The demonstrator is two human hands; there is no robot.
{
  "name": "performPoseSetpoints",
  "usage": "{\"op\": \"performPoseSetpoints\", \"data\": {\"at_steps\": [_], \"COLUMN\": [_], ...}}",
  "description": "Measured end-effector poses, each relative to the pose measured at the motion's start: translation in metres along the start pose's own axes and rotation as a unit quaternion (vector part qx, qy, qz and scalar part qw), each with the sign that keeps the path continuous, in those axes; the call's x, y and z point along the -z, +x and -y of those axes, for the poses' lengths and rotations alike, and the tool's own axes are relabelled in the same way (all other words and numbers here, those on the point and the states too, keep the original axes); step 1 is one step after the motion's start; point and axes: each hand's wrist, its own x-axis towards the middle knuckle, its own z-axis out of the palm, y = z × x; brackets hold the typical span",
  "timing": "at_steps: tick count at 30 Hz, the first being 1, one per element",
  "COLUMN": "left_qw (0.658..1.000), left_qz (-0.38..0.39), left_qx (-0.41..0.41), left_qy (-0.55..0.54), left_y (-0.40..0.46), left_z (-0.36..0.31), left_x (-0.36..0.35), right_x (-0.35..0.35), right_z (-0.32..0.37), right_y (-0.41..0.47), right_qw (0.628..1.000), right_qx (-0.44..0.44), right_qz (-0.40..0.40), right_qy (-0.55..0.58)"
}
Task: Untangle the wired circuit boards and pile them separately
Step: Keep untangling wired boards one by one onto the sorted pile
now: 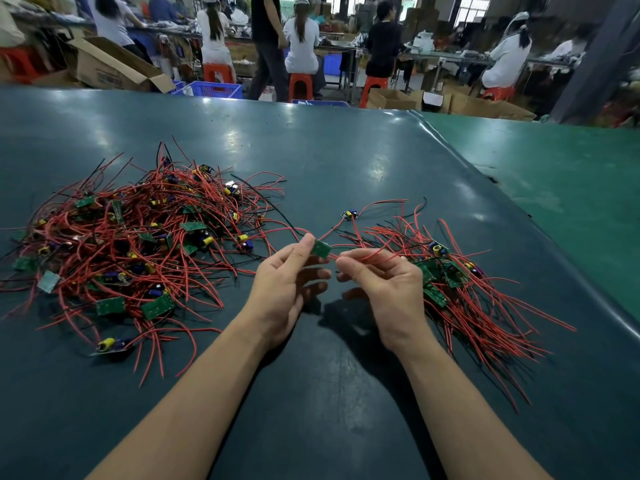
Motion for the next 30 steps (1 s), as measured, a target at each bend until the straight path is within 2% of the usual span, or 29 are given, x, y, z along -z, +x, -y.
{"op": "performPoseSetpoints", "data": {"at_steps": [3, 5, 7, 10, 12, 14, 18, 25, 30], "left_qw": [0.998, 0.996, 0.998, 0.999, 0.999, 1.000, 0.990, 0.985, 0.978], "left_qz": [-0.020, -0.037, -0.044, -0.045, -0.037, 0.003, 0.085, 0.132, 0.183], "left_qx": [-0.009, -0.029, -0.038, -0.025, -0.015, 0.010, 0.076, 0.076, 0.056], "left_qy": [-0.054, -0.070, -0.036, -0.011, -0.021, -0.007, 0.078, 0.074, 0.088], "left_y": [0.002, 0.003, 0.002, 0.001, 0.001, -0.001, -0.006, -0.008, -0.008], "left_z": [-0.003, -0.005, -0.004, -0.004, -0.005, -0.007, -0.005, -0.001, 0.003], "left_x": [0.000, 0.002, 0.002, 0.002, 0.002, 0.003, 0.000, -0.002, 0.003], "right_x": [-0.004, -0.003, -0.002, -0.001, 0.001, 0.001, -0.002, 0.002, 0.002], "right_z": [-0.007, -0.008, -0.005, -0.002, -0.002, -0.003, -0.001, 0.000, 0.001], "right_y": [-0.005, -0.007, -0.007, -0.004, -0.001, 0.000, -0.002, 0.003, 0.003], "right_qw": [0.977, 0.957, 0.966, 0.996, 0.996, 0.993, 0.988, 0.985, 0.991], "right_qx": [0.144, 0.172, 0.128, -0.012, -0.079, -0.118, -0.131, -0.120, -0.115], "right_qz": [0.068, 0.116, 0.105, 0.049, 0.016, 0.025, 0.077, 0.017, 0.008], "right_qy": [-0.144, -0.205, -0.200, -0.077, -0.030, -0.010, 0.008, 0.120, 0.065]}}
